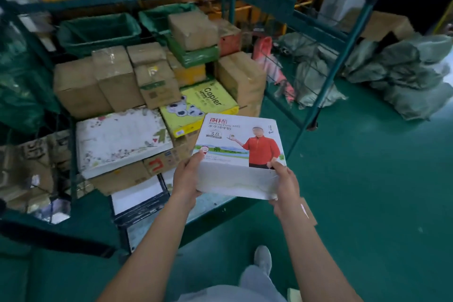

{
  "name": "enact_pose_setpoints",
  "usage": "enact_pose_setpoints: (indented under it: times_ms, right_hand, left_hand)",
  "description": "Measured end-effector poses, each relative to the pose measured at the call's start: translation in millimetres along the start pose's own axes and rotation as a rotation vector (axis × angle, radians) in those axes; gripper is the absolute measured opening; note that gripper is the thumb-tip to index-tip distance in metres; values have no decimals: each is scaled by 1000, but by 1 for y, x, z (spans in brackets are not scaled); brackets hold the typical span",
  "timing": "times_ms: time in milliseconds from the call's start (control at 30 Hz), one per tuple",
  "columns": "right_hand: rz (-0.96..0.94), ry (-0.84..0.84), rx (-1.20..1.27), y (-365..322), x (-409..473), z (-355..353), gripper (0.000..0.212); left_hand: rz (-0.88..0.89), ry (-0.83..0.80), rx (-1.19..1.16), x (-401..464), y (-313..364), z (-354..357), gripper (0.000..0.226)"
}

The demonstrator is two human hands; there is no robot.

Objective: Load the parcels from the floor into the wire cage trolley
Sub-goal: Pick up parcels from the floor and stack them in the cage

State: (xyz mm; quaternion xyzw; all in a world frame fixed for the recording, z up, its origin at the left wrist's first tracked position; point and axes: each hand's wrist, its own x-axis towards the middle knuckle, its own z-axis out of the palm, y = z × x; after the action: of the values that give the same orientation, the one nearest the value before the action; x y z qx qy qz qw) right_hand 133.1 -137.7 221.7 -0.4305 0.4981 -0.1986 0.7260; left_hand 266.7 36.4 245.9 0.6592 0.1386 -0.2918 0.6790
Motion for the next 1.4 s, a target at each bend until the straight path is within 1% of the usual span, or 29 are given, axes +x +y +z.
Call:
enact_pose_setpoints:
  times_ms: [100,200,267,367,400,433,533,600,667,733,800,833,967,1033,1133,1200,1267,1333,1367,1400]
  right_hand:
    - [5,-71,-26,-15,37,21,38]
    - [27,-158,-82,-39,81,41,38]
    - [43,-183,-104,-57,103,55,38]
    - [56,-238,-155,-85,135,72,24]
    - [50,-258,-171,-96,143,78,22]
    - [43,-280,-177,-108,153,84,27]
    - [35,-329,-245,-130,178,99,68]
    - [37,-342,-286,-139,197,108,83]
    - [45,-352,-327,-142,208,113,84]
    - [46,-380,-381,-146,227,124,76]
    - [62,-417,-437,-150,248,136,59]
    - [72,-432,-457,-151,259,142,54]
    - [71,-448,-595,-159,309,179,63]
    - [10,-463,-720,-167,334,204,66]
    - [-85,-446,-946,-178,379,245,79]
    - [-129,-441,-1106,-185,412,276,88]
    - [-113,-452,-1214,-193,437,308,92]
    - [-84,-455,-1287,-198,462,337,88]
    - [-90,-460,-1316,-199,474,350,85]
    - [-78,-470,-1334,-198,486,361,83]
  left_hand:
    - [-2,81,-42,21,11,9,49]
    - [14,143,-100,44,27,29,44]
    - [25,170,-136,53,38,43,45]
    - [45,218,-182,69,56,65,46]
    - [44,236,-188,74,63,72,48]
    - [44,259,-206,84,68,80,50]
    - [50,311,-238,102,78,98,48]
    - [51,337,-253,115,81,109,45]
    - [49,362,-266,126,80,111,45]
    - [36,391,-278,145,81,116,50]
    - [30,403,-288,163,83,120,52]
    - [29,402,-297,174,83,122,51]
    - [-9,370,-295,224,97,126,41]
    - [-48,350,-307,254,107,127,40]
    - [-97,325,-311,309,121,130,36]
    - [-132,310,-308,349,133,129,43]
    - [-165,271,-293,384,148,127,57]
    - [-203,257,-269,418,163,125,70]
    - [-225,255,-264,437,169,123,73]
    - [-245,255,-257,455,175,122,72]
